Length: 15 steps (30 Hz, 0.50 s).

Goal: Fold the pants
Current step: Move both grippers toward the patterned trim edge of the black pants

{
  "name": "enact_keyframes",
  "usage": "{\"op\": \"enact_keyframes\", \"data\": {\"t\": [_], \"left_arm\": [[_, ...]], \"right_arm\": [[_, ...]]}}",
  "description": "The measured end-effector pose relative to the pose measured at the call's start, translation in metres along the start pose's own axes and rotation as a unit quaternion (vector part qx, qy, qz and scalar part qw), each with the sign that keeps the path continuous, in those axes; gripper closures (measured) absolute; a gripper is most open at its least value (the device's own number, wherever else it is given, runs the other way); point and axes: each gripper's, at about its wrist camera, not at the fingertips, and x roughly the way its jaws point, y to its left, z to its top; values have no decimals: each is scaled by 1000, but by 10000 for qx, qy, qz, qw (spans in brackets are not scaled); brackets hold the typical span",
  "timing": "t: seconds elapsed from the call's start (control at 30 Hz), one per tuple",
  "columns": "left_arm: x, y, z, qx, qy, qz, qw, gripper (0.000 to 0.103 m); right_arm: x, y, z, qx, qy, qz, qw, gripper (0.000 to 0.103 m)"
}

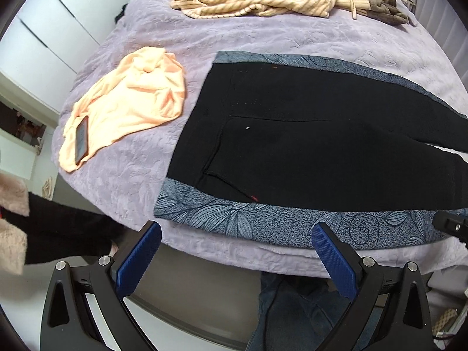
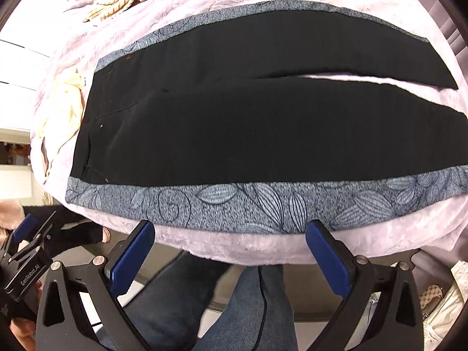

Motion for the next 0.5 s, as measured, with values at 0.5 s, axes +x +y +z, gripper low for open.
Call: {"op": "enact_keyframes", "data": {"t": [0.5], "left_arm": [[33, 14, 31, 570, 98, -319, 9978, 0]], "right_arm": [[12, 10, 7, 677, -188, -170, 9974, 0]]}}
